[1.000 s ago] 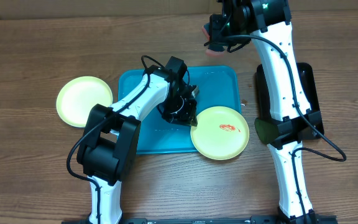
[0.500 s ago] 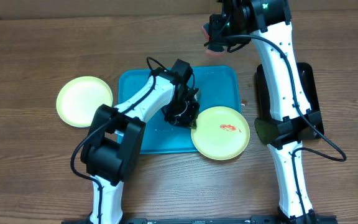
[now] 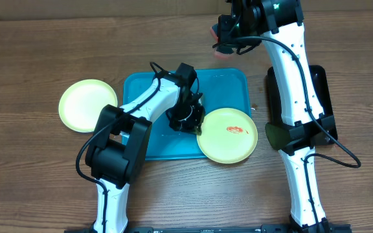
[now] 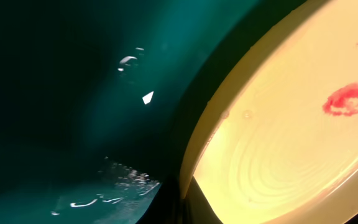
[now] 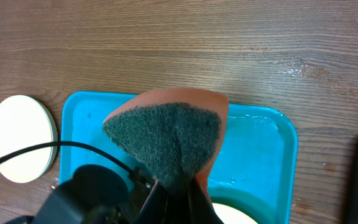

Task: Clean dirty plates on tray and stack at the side
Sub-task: 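Drag the stained yellow plate to the tray center with the left gripper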

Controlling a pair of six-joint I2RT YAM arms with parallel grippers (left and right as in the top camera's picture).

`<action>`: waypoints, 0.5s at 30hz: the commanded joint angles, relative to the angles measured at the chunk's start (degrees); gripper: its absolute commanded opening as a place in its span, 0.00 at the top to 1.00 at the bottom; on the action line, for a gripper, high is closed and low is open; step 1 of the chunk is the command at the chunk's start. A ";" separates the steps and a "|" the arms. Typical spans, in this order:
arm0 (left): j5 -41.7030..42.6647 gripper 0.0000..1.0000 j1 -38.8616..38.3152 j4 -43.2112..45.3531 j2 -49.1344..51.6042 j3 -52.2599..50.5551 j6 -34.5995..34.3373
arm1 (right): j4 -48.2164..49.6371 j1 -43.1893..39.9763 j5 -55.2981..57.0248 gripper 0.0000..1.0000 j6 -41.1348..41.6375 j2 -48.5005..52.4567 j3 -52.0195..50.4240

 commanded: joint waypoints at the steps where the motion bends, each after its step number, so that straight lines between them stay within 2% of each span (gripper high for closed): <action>1: 0.22 0.96 2.19 -0.70 0.81 1.53 0.13 | 0.24 -0.17 -0.48 0.96 0.20 -1.44 0.94; 9: -11.13 0.96 7.21 -3.19 0.81 6.16 5.79 | 0.24 -0.17 -0.48 0.96 0.20 -1.44 0.94; 15: -26.84 0.96 9.22 -0.76 0.81 7.28 11.63 | 0.22 -0.15 -0.50 0.96 0.22 -1.44 0.39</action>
